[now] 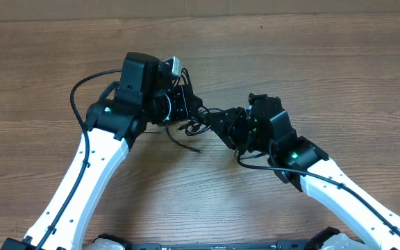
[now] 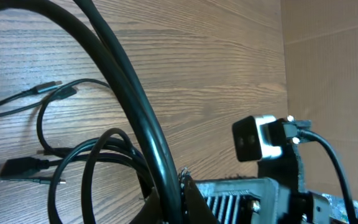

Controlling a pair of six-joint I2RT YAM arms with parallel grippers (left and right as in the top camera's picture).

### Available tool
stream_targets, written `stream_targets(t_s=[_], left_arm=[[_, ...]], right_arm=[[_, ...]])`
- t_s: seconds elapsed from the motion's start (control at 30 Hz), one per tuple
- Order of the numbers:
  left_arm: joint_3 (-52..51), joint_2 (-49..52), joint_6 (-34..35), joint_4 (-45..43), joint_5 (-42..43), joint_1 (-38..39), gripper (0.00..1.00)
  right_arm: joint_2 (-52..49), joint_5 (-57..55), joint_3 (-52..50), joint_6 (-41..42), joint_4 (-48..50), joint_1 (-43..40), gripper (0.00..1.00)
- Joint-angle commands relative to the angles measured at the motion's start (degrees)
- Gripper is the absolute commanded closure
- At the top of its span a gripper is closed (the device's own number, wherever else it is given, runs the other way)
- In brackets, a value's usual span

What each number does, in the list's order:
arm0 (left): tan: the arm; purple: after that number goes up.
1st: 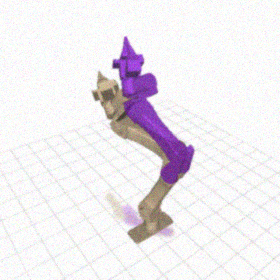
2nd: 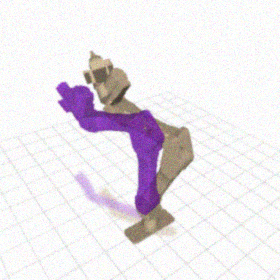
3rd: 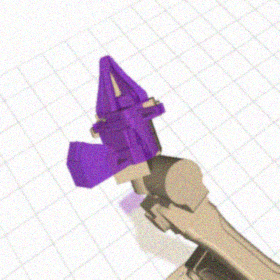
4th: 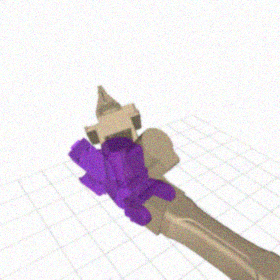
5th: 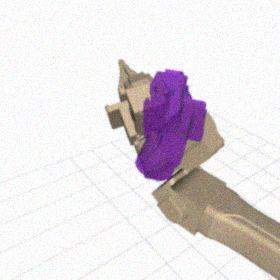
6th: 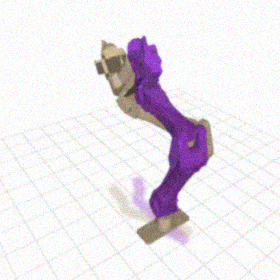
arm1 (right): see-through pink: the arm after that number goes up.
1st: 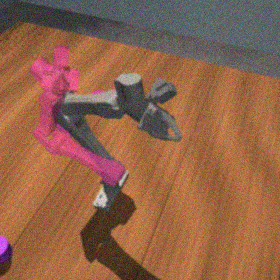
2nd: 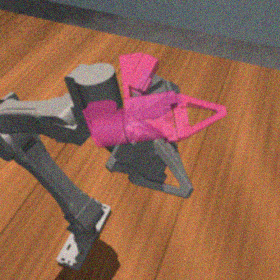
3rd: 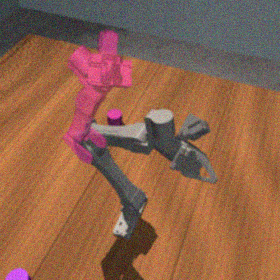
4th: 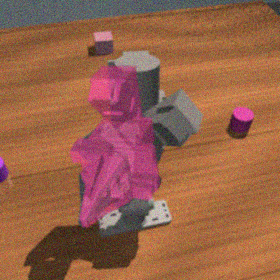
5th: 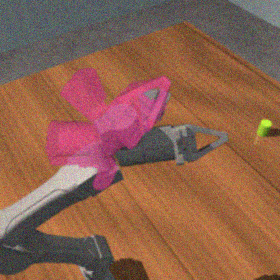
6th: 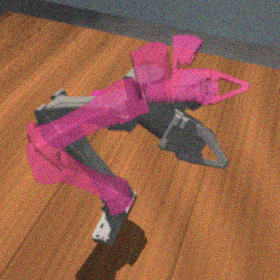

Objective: Untangle cables

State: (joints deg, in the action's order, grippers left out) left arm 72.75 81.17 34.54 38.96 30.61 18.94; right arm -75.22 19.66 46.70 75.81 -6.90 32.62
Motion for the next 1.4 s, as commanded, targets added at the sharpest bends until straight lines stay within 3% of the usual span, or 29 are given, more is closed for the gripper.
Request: stream_targets(t_s=[0.0,0.2,0.5,0.57,0.63,0.67,0.87,0.97,1.07,1.1,1.2,1.37], left_arm=[[0.90,-0.22,1.33,-0.68,2.62,0.37,0.96],[0.90,-0.20,3.26,-0.63,2.43,0.39,0.96],[0.90,-0.20,5.35,-0.63,1.84,0.39,0.96],[0.90,-0.20,5.81,-0.66,1.84,0.39,0.96],[0.90,-0.17,7.98,-0.66,1.81,0.39,0.96],[0.90,-0.17,9.03,-0.68,1.73,0.46,0.96],[0.90,-0.17,12.46,-0.66,-0.68,0.76,0.96],[0.90,-0.17,12.37,-0.46,-0.72,1.60,0.96],[0.90,-0.17,12.41,-0.48,-2.40,3.28,0.96],[0.90,-0.17,12.41,-0.44,-4.35,4.07,0.96],[0.90,-0.17,12.61,-0.46,-6.93,4.79,0.96],[0.90,-0.17,13.55,-0.46,-10.60,4.76,0.96]], right_arm=[[-0.68,-0.57,0.52,-0.13,0.28,-0.07,0.75],[-0.72,-0.55,0.52,-0.13,0.39,-0.07,0.96],[-0.72,0.37,0.52,-0.11,1.01,-0.07,0.96],[-0.72,1.20,0.52,-0.13,1.51,-0.07,0.89],[-0.72,1.88,0.52,-0.11,1.75,-0.02,0.73],[-0.72,1.97,0.52,-0.11,1.75,0.04,0.71],[-0.72,1.95,0.55,-0.13,2.78,1.18,0.68],[-0.72,1.84,0.52,1.05,3.17,1.18,0.78],[-0.72,2.32,0.52,1.86,4.22,1.18,0.80],[-0.72,3.21,0.52,2.27,4.28,1.18,0.79],[-0.72,5.18,0.52,2.21,4.09,1.18,0.62],[-0.72,6.49,0.52,2.19,3.58,1.18,0.56]])
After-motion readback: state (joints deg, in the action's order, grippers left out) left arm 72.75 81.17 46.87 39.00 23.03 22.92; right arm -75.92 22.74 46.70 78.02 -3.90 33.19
